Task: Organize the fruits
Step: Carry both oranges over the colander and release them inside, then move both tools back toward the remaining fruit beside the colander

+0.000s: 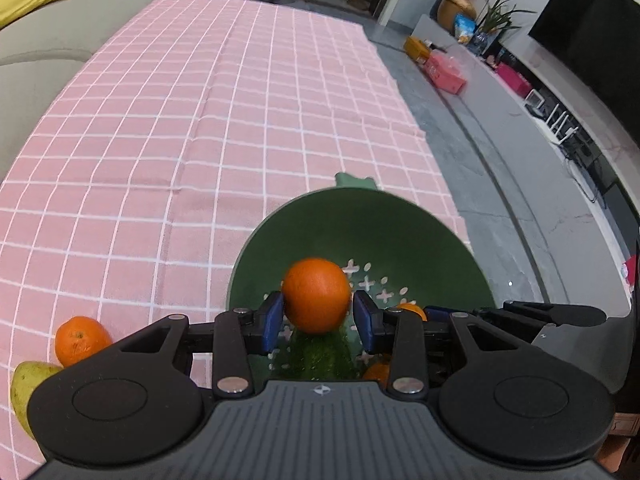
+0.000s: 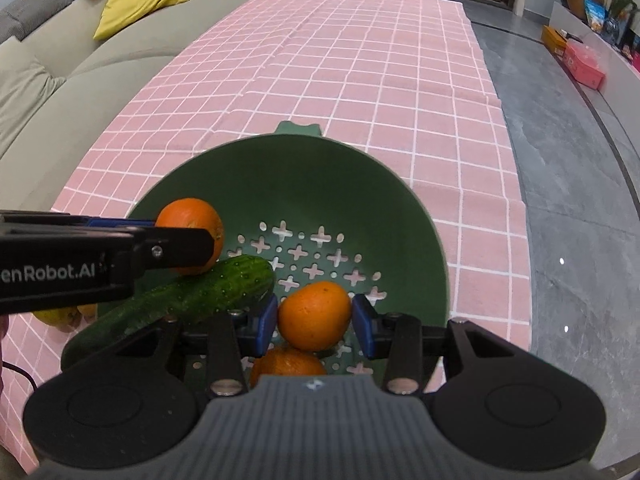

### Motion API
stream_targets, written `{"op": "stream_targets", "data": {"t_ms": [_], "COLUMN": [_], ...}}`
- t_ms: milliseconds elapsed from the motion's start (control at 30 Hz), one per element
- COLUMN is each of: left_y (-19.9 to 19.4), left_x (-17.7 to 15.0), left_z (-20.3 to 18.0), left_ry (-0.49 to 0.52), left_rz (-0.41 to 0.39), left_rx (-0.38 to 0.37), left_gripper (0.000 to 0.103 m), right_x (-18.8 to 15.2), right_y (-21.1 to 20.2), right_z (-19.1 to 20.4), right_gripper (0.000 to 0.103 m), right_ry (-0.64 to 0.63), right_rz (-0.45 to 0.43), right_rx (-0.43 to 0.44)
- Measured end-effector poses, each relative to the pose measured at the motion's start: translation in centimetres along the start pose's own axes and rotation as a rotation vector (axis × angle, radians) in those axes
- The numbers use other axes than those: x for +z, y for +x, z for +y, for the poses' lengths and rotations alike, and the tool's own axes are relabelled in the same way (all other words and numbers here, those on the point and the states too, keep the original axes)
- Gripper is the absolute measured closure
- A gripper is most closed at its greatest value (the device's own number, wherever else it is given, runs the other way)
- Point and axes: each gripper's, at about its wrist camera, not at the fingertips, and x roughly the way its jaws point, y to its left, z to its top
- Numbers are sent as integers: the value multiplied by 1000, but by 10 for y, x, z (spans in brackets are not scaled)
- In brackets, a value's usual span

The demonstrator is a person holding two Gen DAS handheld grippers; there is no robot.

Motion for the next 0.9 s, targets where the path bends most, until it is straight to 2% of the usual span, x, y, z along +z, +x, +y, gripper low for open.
{"op": "stream_targets", "data": {"t_ms": [167, 233, 300, 333, 433, 567, 767, 900], "left_y": [-3, -4, -6, -8, -18, -36, -66, -86], "left_x": [-3, -3, -3, -2, -3, -4, -10, -17], "left_z": [-2, -1, -1, -2, -3, -1, 4, 12], "left_ry": [7, 3, 1, 2, 12, 19, 32, 32], "left_rz": [6, 7, 3, -1, -23, -55, -108, -137], "left_rx": [8, 12, 12, 11, 4, 10, 47, 63], "left_gripper": [59, 52, 50, 48, 43, 41, 40, 40], "right_x": [2, 4, 6, 6, 8, 6, -5, -12], "right_y": [3, 2, -1, -3, -10, -24, -52, -71], "right_z": [7, 9, 12, 14, 17, 21, 33, 44], "right_gripper": [65, 65, 64, 63, 49, 38, 29, 29], "right_ry": [-33, -45, -67, -75, -84, -73, -37, -8], "right_rz": [2, -3, -12, -16, -33, -77, -158, -212], "right_rx": [-13, -20, -32, -34, -60, -96, -130, -133]}}
